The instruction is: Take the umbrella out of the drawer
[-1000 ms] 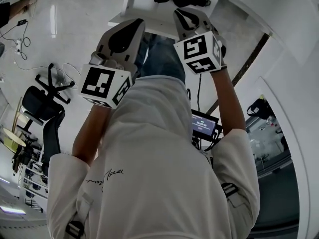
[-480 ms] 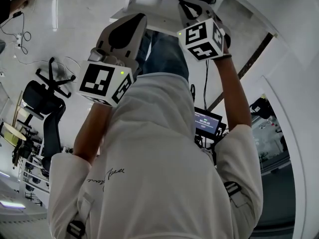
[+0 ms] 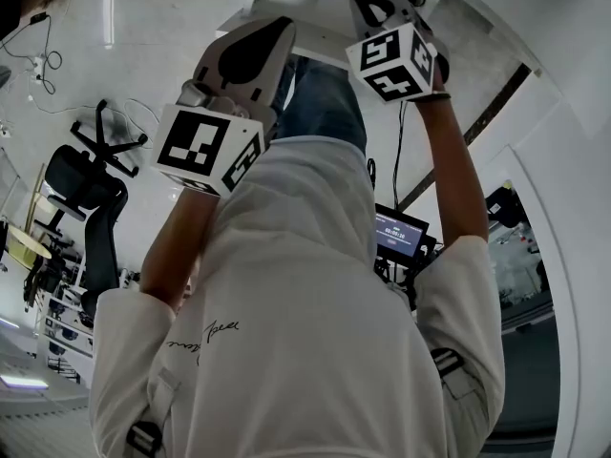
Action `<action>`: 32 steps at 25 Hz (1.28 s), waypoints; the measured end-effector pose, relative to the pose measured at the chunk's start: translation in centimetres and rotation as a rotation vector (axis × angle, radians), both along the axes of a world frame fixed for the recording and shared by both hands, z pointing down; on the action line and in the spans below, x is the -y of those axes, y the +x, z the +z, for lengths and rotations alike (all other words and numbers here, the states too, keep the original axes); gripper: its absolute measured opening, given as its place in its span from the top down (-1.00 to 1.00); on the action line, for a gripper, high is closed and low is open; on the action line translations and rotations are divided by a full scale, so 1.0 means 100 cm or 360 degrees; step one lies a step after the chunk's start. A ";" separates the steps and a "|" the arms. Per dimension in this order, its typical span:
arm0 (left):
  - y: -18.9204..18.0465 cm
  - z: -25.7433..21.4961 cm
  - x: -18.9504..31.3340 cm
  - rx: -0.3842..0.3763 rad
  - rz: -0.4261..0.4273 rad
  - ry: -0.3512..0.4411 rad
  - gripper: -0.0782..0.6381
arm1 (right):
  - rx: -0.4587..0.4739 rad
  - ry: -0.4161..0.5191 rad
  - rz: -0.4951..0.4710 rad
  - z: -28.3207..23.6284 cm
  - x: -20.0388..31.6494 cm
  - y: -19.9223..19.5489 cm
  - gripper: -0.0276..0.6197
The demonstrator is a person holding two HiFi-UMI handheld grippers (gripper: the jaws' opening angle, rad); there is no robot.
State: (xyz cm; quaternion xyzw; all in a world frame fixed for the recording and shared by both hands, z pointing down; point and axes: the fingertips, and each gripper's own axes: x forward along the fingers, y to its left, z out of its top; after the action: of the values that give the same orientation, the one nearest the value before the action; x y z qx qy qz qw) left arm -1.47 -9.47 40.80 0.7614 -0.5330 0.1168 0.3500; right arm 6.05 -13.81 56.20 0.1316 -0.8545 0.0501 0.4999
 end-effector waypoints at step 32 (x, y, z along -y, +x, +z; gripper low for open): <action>-0.020 0.020 0.008 0.0001 -0.0084 -0.0101 0.73 | -0.0336 -0.0019 -0.0251 0.089 0.023 0.001 0.20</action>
State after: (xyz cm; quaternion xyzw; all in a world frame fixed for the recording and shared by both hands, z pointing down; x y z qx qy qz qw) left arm -3.51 -10.24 42.80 0.7356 -0.5490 0.1246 0.3767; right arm 6.18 -16.06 65.06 0.0654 -0.8046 0.0016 0.5902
